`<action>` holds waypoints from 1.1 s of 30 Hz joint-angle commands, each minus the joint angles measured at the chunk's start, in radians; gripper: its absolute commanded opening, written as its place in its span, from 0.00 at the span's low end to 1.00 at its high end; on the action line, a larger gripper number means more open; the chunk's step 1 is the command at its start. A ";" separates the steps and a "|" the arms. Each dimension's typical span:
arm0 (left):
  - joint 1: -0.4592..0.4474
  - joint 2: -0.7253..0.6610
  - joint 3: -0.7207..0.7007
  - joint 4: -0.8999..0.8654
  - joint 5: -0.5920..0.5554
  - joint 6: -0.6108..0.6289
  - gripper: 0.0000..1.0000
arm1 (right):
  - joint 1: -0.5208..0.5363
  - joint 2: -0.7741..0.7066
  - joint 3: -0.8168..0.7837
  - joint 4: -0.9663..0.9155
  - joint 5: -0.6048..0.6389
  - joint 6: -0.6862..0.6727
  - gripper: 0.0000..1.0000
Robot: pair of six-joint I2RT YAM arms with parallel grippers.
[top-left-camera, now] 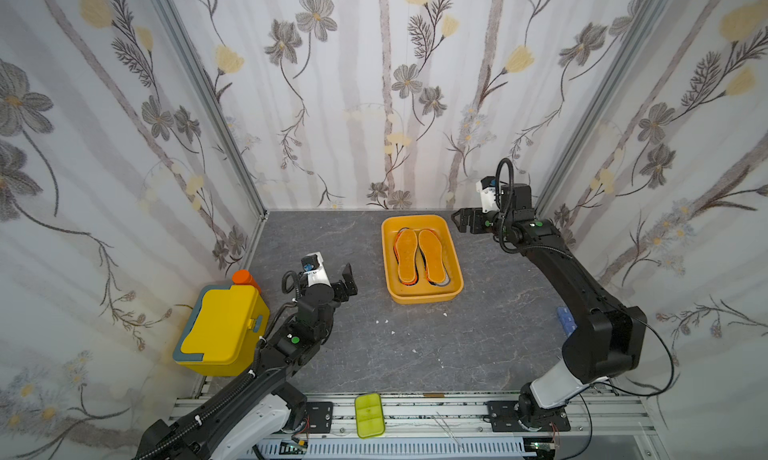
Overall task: Put the insoles into the storage box
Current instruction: Reset both arms
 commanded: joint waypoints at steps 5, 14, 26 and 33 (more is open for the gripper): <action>0.104 0.076 -0.045 0.151 0.019 0.139 1.00 | -0.180 -0.218 -0.395 0.377 0.061 0.005 1.00; 0.168 0.208 -0.104 0.254 -0.062 0.209 1.00 | -0.254 -0.274 -0.926 0.972 0.148 -0.137 1.00; 0.308 0.197 -0.276 0.577 0.128 0.332 1.00 | -0.222 -0.091 -1.227 1.568 0.211 -0.084 1.00; 0.402 0.236 -0.377 0.781 0.211 0.336 1.00 | -0.213 -0.066 -1.261 1.671 0.280 -0.068 1.00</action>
